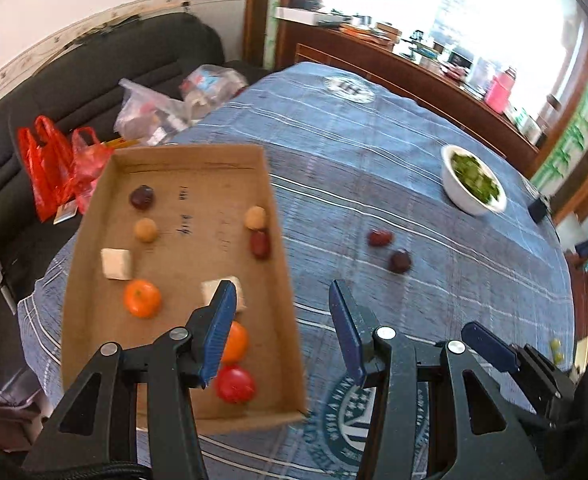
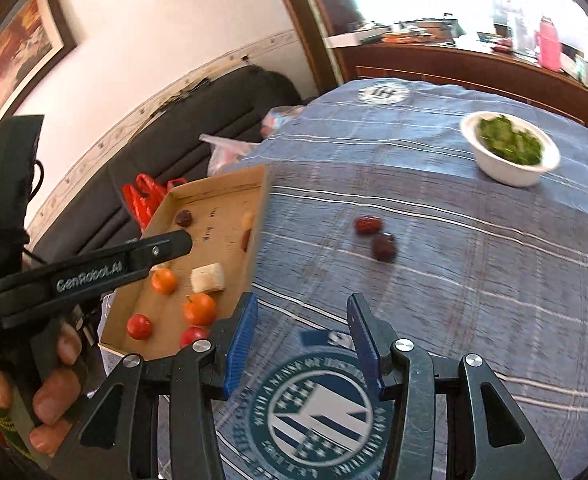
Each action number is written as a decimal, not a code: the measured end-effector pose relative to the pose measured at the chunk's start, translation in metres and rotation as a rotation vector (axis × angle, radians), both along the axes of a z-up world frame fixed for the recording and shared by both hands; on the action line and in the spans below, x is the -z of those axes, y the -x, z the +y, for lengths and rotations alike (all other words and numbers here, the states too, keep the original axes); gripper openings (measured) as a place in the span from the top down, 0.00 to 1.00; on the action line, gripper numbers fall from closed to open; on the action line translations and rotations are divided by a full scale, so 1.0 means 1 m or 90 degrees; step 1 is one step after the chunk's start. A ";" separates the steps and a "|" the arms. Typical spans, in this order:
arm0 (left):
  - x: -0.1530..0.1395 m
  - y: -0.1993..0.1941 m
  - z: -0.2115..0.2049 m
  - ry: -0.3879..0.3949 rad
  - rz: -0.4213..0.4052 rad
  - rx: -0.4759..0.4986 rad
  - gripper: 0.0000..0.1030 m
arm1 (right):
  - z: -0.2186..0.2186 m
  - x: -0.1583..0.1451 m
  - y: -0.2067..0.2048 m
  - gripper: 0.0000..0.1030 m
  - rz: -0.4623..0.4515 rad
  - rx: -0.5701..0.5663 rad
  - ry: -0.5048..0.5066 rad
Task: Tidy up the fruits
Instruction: 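Withdraw both tools from the tray toward the last two dates, then grasp the dark date with the right tool while the left tool grasps the red date, then carry both held dates over the cardboard tray with both tools, then lower both dates into the tray and open both tools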
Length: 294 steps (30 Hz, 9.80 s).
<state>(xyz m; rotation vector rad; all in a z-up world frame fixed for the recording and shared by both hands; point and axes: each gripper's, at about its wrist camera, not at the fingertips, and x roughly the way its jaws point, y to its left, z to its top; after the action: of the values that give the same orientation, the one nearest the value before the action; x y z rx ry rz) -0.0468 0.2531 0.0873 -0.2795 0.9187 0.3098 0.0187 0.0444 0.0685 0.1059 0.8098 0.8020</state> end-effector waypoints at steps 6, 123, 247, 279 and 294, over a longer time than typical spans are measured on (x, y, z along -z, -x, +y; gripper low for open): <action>-0.002 -0.002 -0.029 -0.010 0.000 0.031 0.55 | -0.030 0.004 0.000 0.53 0.004 0.031 -0.008; 0.052 -0.079 -0.072 -0.029 0.054 0.079 0.82 | -0.077 0.025 -0.012 0.75 0.018 0.101 -0.034; 0.069 -0.051 0.104 0.028 0.074 -0.052 0.82 | 0.229 0.009 -0.110 0.75 0.012 -0.173 0.064; 0.086 -0.060 0.110 0.052 0.126 -0.071 0.70 | 0.283 0.034 -0.105 0.68 -0.024 -0.250 0.180; 0.058 -0.014 0.092 -0.024 0.093 -0.082 0.57 | 0.253 0.012 -0.085 0.42 -0.037 -0.255 0.126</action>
<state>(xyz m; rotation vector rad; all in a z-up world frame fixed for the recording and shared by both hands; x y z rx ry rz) -0.0326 0.3449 0.0292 -0.2844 1.0389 0.4706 0.1038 0.2975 0.0568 -0.2630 0.8635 1.0895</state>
